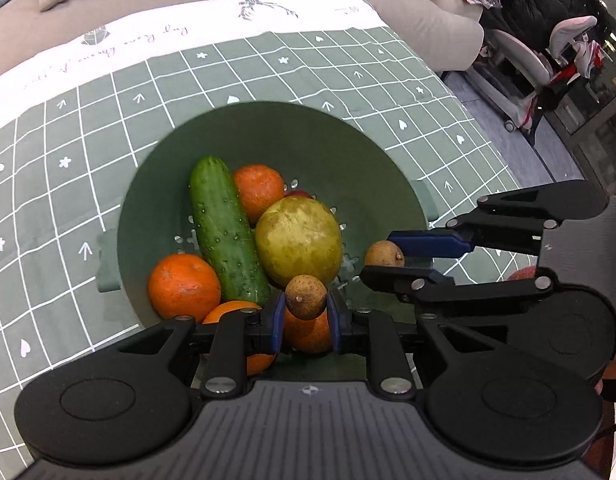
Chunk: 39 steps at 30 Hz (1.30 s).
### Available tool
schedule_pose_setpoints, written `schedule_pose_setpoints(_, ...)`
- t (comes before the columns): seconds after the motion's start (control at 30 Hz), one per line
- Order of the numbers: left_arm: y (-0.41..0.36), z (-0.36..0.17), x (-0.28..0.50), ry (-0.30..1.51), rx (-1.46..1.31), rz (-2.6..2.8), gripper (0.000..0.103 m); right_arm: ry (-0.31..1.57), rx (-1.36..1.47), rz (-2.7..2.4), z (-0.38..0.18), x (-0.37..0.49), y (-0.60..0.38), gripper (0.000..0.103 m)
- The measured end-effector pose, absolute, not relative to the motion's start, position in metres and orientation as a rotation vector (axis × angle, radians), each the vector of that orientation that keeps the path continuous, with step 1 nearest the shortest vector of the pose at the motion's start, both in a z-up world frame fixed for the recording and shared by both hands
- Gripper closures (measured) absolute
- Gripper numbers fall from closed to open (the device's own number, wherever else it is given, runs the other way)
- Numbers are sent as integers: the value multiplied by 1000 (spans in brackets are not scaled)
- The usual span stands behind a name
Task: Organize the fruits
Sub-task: 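Open both tools and lift them away from the colander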
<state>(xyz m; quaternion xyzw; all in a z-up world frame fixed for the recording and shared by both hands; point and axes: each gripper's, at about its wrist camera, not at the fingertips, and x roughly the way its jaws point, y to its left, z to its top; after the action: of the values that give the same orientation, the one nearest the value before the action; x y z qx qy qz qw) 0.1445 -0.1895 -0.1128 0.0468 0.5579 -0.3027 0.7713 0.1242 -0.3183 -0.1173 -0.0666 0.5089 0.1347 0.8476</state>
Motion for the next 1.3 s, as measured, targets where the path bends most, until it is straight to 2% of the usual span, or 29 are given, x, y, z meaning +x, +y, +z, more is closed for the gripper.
schedule_pose_setpoints(0.33, -191, -117, 152, 1234, 94, -679, 79, 1103, -131, 328, -124, 132, -320, 81)
schedule_pose_setpoints(0.57, -185, -108, 152, 1212, 73, -687, 62, 1105, -116, 327, -121, 132, -321, 80)
schedule_pose_setpoints(0.7, -175, -90, 146, 1141, 65, -689, 60, 1090, -89, 328, -113, 130, -321, 78)
schedule_pose_setpoints(0.77, -167, -80, 144, 1113, 51, -681, 60, 1076, -91, 322, -107, 128, -319, 72)
schedule_pose_setpoints(0.9, -152, -54, 135, 1008, 92, -635, 60, 1045, -73, 311, -92, 122, -313, 67)
schedule_pose_setpoints(0.97, -147, -41, 130, 952, 136, -600, 60, 1030, -56, 292, -82, 119, -308, 59)
schedule_pose_setpoints(1.03, -141, -28, 125, 897, 174, -551, 60, 1003, -44, 279, -70, 117, -301, 58)
schedule_pose_setpoints(1.13, -127, -7, 117, 825, 189, -489, 60, 946, -32, 263, -48, 112, -290, 49)
schedule_pose_setpoints(1.23, -110, 10, 108, 754, 189, -424, 58, 874, -26, 253, -24, 104, -277, 46)
schedule_pose_setpoints(1.3, -97, 19, 102, 709, 186, -369, 55, 831, -11, 252, -11, 97, -269, 39)
